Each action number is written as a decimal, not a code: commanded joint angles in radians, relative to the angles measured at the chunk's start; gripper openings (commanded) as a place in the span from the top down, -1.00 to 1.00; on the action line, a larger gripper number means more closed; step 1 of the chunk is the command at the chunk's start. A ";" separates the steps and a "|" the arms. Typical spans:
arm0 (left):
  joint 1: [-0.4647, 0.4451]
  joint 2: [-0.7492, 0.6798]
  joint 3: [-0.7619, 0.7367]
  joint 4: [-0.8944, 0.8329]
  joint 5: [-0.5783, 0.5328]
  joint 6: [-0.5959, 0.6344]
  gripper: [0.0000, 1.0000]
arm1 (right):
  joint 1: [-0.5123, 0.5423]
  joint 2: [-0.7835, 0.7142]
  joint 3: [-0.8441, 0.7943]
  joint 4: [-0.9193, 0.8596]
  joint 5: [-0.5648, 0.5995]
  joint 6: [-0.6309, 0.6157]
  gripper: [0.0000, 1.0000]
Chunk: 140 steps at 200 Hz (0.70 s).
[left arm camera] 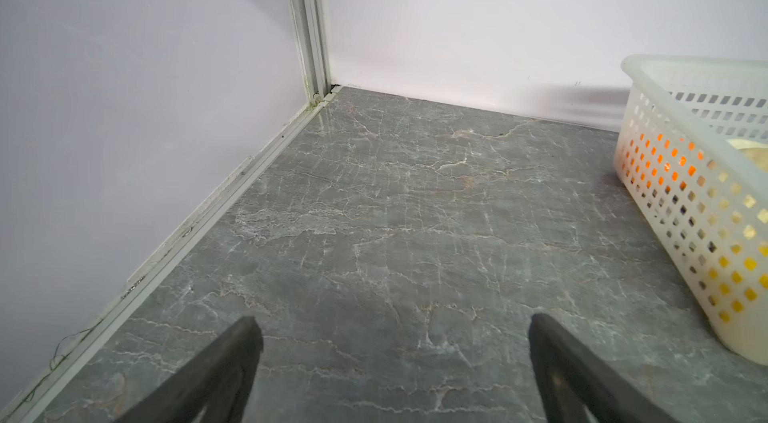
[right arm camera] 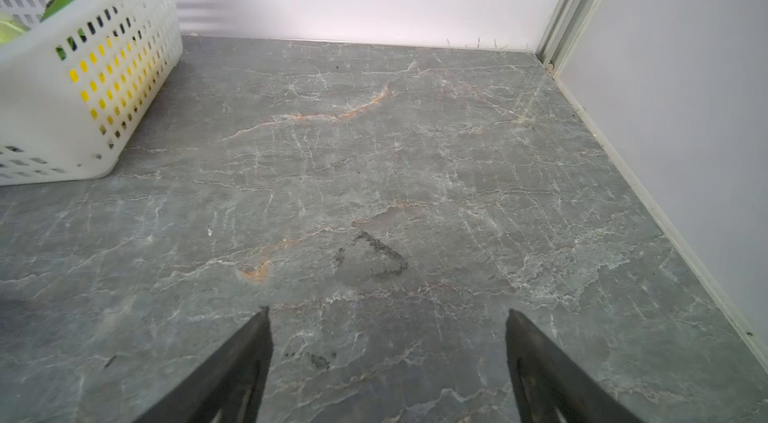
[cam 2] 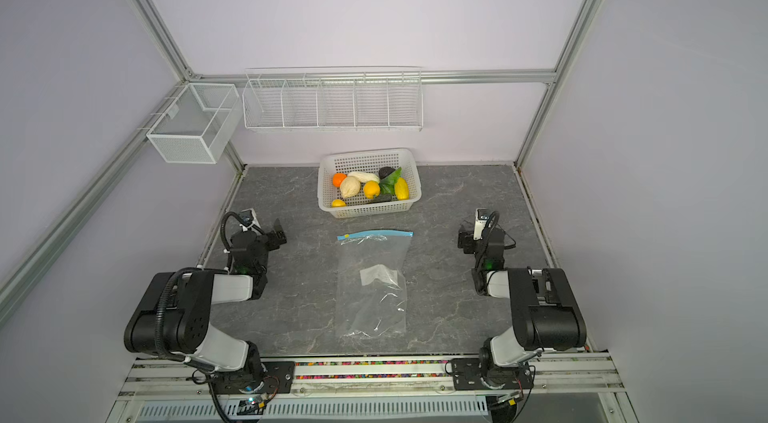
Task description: Place the food in the zip-top bag and seal the zipper
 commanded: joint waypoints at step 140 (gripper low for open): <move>-0.001 0.005 0.001 0.016 -0.015 0.012 -1.00 | -0.009 0.000 0.004 0.012 -0.023 -0.007 -0.77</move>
